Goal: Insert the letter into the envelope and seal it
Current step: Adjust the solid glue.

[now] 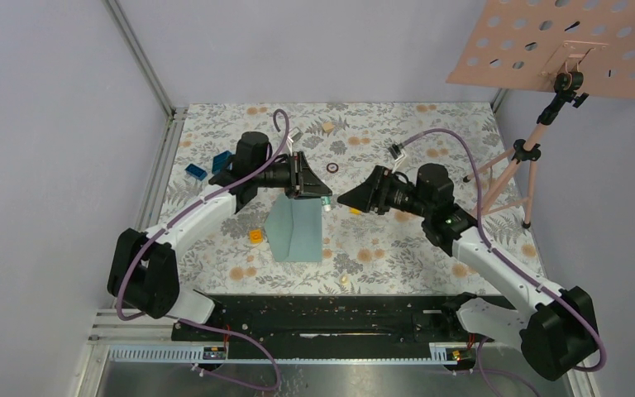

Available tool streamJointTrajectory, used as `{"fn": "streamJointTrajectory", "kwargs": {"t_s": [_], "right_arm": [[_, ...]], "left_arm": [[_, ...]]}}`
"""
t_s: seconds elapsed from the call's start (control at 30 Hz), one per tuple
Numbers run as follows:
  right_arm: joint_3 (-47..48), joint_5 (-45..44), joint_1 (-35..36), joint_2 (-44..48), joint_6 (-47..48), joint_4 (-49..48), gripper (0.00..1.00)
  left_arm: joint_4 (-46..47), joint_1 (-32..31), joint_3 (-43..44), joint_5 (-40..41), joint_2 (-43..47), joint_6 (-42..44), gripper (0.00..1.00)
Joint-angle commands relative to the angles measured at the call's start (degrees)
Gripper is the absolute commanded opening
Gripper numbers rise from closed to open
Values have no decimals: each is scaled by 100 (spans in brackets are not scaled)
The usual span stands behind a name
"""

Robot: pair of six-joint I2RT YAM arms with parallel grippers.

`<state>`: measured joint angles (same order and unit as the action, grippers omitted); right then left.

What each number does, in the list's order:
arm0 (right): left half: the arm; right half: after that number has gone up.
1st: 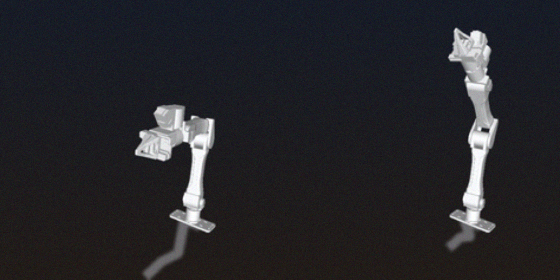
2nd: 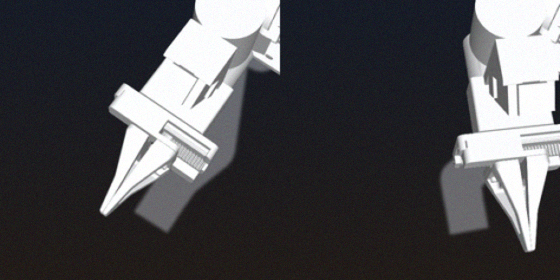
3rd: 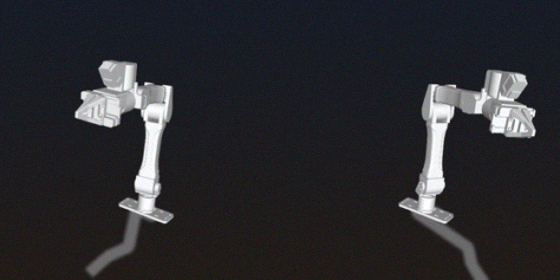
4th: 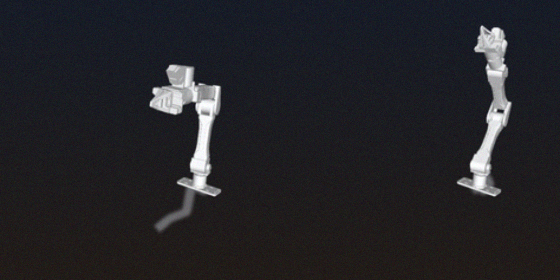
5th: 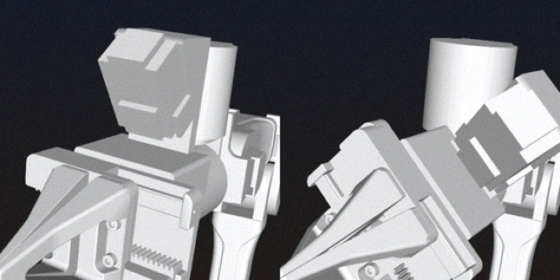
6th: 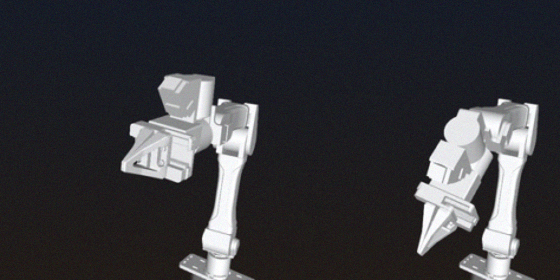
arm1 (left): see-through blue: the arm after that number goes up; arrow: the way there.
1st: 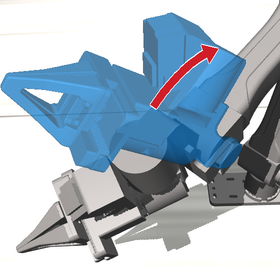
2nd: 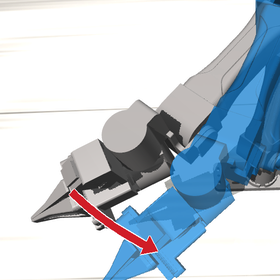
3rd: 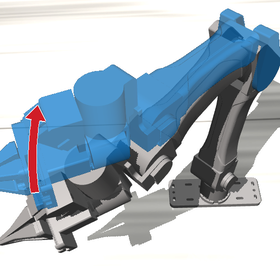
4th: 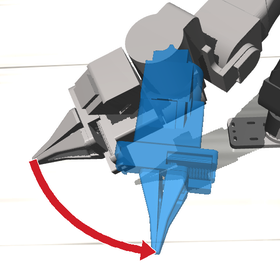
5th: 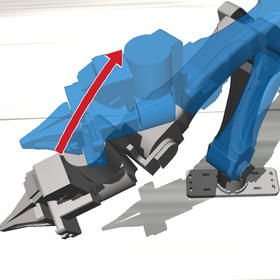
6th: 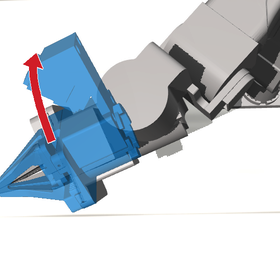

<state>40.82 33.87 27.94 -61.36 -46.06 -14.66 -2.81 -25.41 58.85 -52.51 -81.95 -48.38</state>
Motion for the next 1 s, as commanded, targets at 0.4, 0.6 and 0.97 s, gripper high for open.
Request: {"fn": "streamJointTrajectory", "kwargs": {"t_s": [0.4, 0.6, 0.97], "right_arm": [[623, 148, 721, -740, 49, -661, 59], [576, 164, 726, -797, -74, -845, 33], [651, -45, 729, -464, 411, 139, 0]], "left_arm": [[1041, -271, 140, -204, 55, -579, 0], [1125, -306, 102, -234, 116, -666, 0], [674, -360, 332, -329, 168, -351, 16]]}}
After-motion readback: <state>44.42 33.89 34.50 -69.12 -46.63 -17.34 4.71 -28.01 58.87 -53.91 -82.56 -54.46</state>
